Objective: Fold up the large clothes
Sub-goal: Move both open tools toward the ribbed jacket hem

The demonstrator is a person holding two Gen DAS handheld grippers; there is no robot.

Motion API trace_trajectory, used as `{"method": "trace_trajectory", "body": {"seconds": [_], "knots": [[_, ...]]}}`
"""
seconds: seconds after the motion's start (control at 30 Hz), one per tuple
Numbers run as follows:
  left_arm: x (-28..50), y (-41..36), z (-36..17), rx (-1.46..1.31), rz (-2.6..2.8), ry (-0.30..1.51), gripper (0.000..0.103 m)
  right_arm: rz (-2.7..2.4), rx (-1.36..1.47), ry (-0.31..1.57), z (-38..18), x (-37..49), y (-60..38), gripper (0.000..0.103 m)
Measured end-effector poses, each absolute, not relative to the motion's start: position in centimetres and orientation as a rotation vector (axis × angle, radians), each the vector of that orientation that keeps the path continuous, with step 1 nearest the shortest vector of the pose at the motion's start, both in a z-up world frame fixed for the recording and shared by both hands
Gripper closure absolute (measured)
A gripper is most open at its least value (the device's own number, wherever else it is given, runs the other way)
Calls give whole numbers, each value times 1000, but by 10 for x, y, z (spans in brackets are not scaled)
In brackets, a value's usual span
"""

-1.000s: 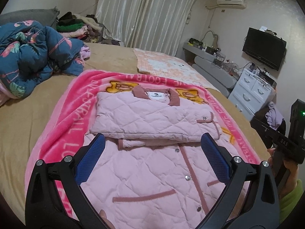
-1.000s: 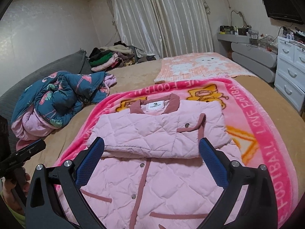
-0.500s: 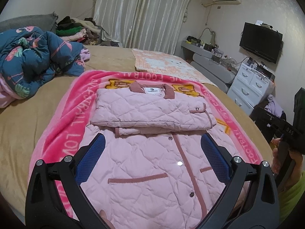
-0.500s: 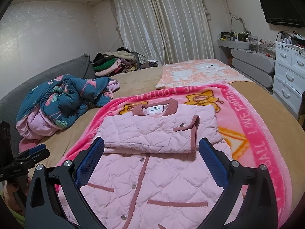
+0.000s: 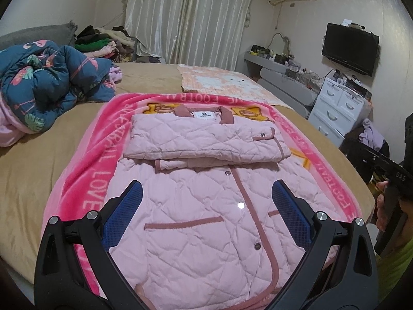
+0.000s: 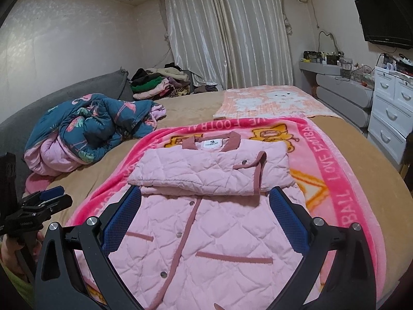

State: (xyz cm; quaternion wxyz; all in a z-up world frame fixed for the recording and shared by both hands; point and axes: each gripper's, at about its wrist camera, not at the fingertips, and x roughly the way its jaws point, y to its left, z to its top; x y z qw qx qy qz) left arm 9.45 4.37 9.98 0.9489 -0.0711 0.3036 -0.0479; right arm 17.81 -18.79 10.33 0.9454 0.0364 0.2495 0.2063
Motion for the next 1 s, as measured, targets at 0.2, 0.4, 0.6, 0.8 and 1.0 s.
{"method": "trace_trajectory", "body": {"seconds": [0.2,0.4,0.6,0.8,1.0], "knots": [[86,37,89,-133,-92,628,9,414,55,518,94,167,-192,4],[81,30,76,-122,-90,654,9,407,60,533,84,162,-198,4],[78,26,67,-105,-83,676,9,405,68,554,73,160,-205,4],[76,25,54,-98,-71,705,9,401,62,582,61,157,-211,4],[74,25,41,-94,-61,734,9,395,69,597,52,155,-217,4]]}}
